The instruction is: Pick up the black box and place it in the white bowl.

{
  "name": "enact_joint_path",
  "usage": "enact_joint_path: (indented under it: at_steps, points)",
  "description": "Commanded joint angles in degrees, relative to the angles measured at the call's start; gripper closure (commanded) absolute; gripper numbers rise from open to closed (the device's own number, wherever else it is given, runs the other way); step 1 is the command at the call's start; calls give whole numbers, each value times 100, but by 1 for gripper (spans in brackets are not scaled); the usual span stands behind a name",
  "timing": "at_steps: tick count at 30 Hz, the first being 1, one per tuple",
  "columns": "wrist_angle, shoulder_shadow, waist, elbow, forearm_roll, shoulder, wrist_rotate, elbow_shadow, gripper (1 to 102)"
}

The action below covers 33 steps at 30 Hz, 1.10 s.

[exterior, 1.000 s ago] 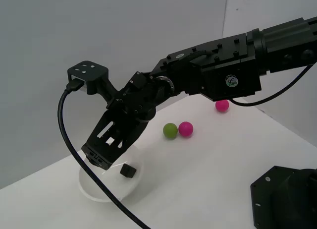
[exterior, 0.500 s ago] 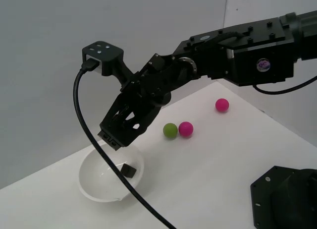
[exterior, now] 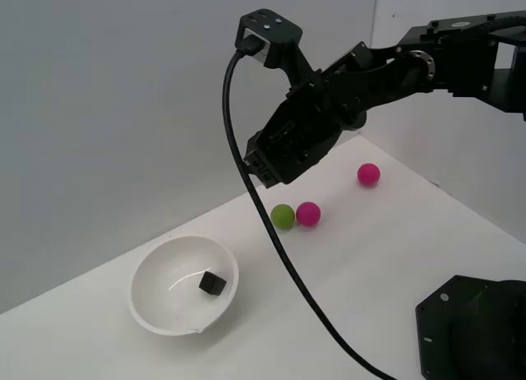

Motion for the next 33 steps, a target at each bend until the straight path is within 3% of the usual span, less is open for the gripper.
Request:
enact_joint_path:
  at_steps: [1, 10, 12, 24, 33]
  points:
    - [-26, 439, 264, 149, -79, 396, 53, 114, 92]
    - [-26, 1652, 1345, 879, -79, 1608, 466, 853, 93]
    - [-26, 1881, 1485, 993, -79, 1854, 527, 967, 100]
    - [-70, 2997, 2136, 1600, -79, 2953, 782, 1573, 100]
    - [-202, 4131, 2452, 2373, -79, 4096, 844, 2338, 100]
